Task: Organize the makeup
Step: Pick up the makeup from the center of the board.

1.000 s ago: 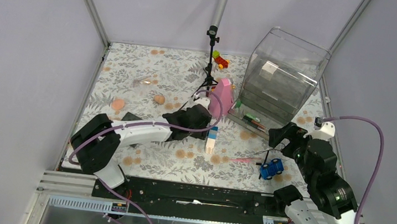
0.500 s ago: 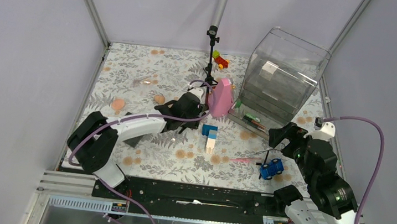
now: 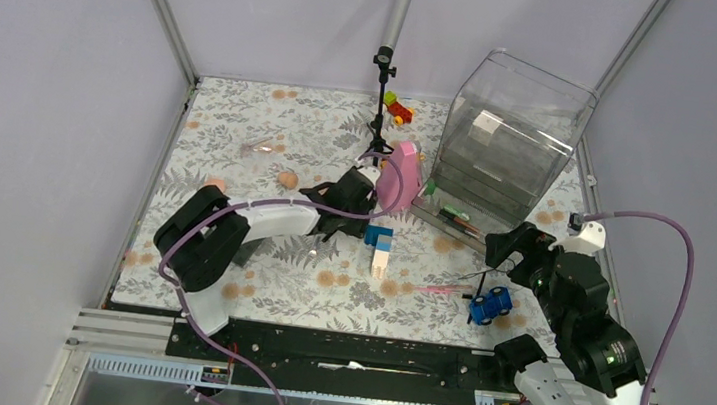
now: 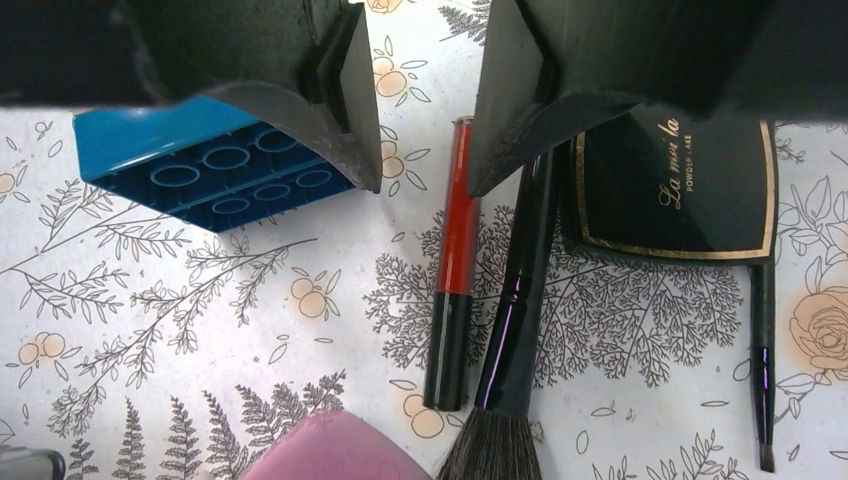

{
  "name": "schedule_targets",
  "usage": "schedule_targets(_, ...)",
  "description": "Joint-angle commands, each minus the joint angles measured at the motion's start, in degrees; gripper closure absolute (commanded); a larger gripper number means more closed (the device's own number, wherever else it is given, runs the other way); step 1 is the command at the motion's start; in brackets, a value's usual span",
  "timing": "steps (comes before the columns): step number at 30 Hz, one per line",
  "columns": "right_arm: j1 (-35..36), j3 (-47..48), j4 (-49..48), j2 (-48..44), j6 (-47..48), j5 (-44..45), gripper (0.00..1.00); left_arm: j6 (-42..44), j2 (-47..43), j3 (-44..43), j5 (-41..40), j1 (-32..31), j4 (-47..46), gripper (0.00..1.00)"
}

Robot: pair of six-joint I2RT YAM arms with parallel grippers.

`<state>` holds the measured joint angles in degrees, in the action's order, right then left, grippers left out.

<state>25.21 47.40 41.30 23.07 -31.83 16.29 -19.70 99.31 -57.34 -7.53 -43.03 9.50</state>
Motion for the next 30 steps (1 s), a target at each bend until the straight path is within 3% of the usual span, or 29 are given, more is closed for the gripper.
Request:
schedule_targets(1, -0.21, 1.91, -0.49, -0.24, -0.48, -0.2, 0.0, 0.96, 0.98, -2.85, -1.03, 0.56, -2.54, 0.58)
schedule_targets(11, -0.16, 1.56, -0.74, -0.04, -0.27, -0.21, 0.01, 1.25, 3.55, -3.47, -0.61, 1.16, -2.73, 0.58)
schedule_targets(18, -0.12, 1.39, -0.67, -0.39, -0.22, 0.04, 0.0, 2.05, 6.29, -4.37, 0.91, 1.16, -1.57, 0.65)
schedule_targets(24, -0.16, 1.33, -0.77, -0.58, -0.29, 0.05, 0.0, 2.65, 6.54, -4.62, 0.47, 1.17, -0.4, 0.86)
schedule_targets(30, -0.19, 1.58, -0.54, -0.8, -0.31, -0.19, 0.01, 2.27, 3.94, -6.34, -3.81, 1.12, 3.66, 0.98)
